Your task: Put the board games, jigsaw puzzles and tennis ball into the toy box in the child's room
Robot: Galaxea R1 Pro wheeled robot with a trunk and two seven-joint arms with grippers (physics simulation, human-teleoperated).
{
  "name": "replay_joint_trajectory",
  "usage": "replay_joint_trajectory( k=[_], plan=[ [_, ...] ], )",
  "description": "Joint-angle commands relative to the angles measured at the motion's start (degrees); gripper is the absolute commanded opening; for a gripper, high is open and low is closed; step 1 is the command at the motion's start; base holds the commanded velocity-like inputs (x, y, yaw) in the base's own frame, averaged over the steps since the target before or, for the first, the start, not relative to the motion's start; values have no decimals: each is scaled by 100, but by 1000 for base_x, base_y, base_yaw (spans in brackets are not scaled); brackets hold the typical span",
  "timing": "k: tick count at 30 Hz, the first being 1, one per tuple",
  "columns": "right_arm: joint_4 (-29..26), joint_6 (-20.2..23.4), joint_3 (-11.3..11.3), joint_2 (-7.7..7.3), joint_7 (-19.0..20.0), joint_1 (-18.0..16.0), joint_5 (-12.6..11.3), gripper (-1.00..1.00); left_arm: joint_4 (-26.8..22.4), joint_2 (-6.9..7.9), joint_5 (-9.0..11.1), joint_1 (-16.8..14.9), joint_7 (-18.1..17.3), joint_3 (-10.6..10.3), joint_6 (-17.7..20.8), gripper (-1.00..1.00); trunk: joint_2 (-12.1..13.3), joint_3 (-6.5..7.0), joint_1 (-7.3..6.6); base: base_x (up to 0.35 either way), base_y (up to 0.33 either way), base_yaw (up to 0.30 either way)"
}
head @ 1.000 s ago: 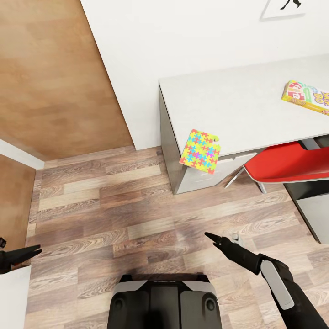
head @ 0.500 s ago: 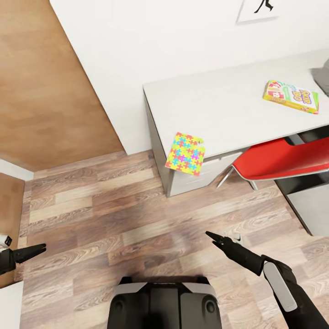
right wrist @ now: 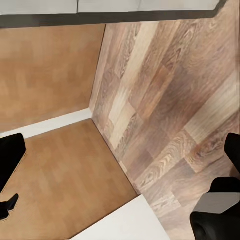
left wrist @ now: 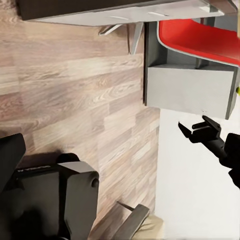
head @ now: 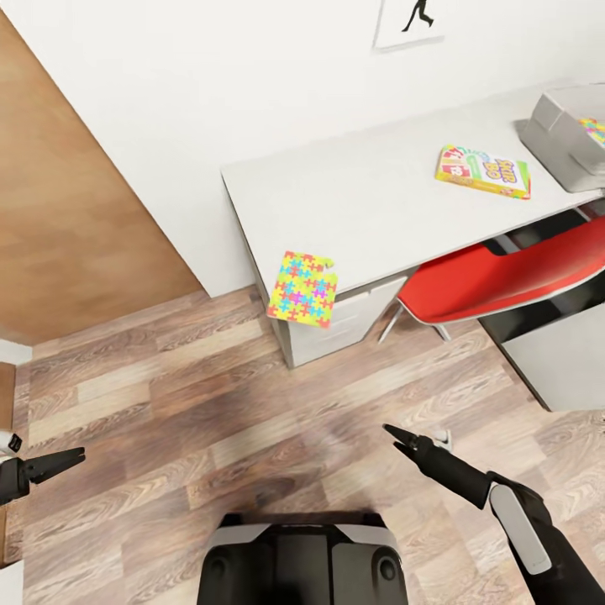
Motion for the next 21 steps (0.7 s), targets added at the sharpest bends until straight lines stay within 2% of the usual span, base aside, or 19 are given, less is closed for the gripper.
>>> replay_joint_trajectory(
  k=[1, 8, 21],
  plan=[
    [8, 37, -22, 0, 14, -4, -12, 100, -1, 1, 0, 1, -20, 3, 60, 100, -8, 0, 3, 4, -3, -228],
    [33, 36, -112, -6, 41, -1, 0, 100, -2, 5, -7, 1, -28, 19, 59, 100, -8, 43, 3, 2, -1, -228],
    [42, 40, -135, -38, 52, -1, 2, 100, 6, 6, -15, 0, -17, 22, 52, 100, -8, 122, 3, 23, 0, -230]
  ],
)
